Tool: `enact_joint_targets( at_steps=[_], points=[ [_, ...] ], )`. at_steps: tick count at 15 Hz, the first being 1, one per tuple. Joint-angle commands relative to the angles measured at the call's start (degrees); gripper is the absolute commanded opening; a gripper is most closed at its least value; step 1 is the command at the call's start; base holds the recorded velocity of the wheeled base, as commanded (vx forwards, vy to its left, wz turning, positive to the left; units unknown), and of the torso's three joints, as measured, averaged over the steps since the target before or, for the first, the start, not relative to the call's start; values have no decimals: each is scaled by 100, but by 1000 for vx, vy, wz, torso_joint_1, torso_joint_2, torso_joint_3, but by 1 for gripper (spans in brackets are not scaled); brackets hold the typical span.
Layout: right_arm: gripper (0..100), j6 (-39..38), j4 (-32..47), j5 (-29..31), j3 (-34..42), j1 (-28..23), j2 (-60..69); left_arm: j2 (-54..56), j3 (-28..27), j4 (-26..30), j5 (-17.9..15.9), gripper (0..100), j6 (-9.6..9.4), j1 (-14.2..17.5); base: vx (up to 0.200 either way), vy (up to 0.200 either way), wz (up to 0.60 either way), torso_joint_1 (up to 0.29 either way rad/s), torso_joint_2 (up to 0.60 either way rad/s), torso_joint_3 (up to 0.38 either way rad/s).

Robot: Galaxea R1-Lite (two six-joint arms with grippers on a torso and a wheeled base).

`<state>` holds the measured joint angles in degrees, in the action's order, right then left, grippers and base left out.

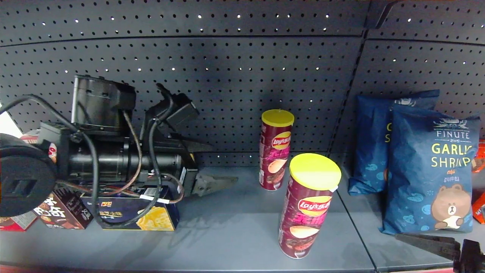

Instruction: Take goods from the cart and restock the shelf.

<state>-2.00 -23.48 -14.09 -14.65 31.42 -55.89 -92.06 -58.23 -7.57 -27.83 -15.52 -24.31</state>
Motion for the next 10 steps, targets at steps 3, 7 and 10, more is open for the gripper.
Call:
enact_joint_targets(
  at_steps=[3, 7, 10],
  points=[
    [100, -2, 449, 486, -829, 313, -695, 655, 339, 195, 577, 100, 31, -171, 0, 0, 0, 0, 0, 0],
    [100, 42, 573, 987, -1154, 409, -1442, 655, 629, 89, 753, 100, -4, -241, 0, 0, 0, 0, 0, 0],
    [100, 59, 564, 1172, -1215, 409, -1670, 655, 796, -236, 744, 100, -4, -241, 0, 0, 0, 0, 0, 0]
  ],
)
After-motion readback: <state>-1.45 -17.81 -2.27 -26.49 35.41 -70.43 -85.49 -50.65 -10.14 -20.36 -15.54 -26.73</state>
